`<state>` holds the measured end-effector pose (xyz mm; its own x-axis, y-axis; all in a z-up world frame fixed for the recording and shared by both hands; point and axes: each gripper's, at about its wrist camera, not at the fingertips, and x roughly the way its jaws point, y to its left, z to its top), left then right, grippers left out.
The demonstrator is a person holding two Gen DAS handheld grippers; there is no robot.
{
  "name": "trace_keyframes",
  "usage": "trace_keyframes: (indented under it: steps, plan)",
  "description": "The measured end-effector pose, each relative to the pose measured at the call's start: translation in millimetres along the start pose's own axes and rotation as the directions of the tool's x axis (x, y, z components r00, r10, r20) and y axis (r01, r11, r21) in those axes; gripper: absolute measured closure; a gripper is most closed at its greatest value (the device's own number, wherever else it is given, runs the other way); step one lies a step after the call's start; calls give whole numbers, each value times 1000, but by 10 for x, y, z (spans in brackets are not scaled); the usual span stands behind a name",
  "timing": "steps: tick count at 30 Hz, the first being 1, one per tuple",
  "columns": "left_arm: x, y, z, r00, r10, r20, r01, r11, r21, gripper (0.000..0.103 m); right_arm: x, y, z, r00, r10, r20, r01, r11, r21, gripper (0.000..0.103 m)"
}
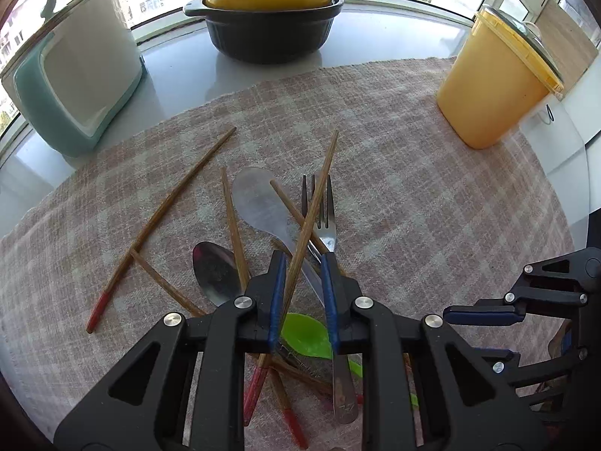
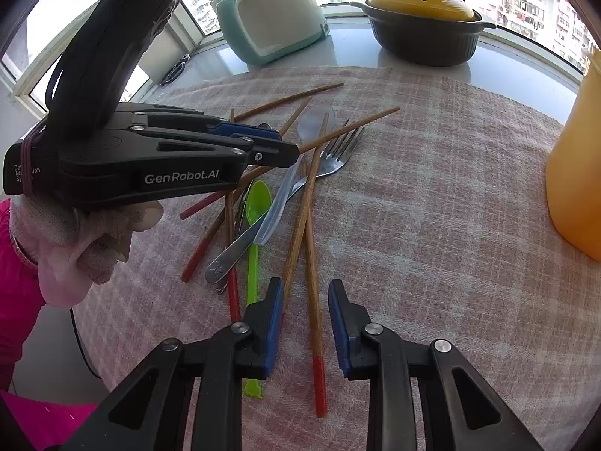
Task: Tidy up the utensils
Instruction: 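Move the left tool toward the chopstick pile while the right tool also approaches it, then close the left tool on a red-tipped chopstick while the right tool grasps another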
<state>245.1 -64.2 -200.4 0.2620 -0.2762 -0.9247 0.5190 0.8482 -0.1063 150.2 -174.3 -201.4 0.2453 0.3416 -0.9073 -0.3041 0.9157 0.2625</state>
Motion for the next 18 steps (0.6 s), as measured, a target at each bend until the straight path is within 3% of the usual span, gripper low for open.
trace_keyframes:
  steps: [7,18]
  plan:
    - [85,14,38,1000,-2,-14,2,1000,8,89,175,40,64,996,-51,-66,47,997,-64,86]
    - [199,16,64,999,-6,-36,6,1000,2,94,343,49,144,993,-64,-103,54,994,-93,87]
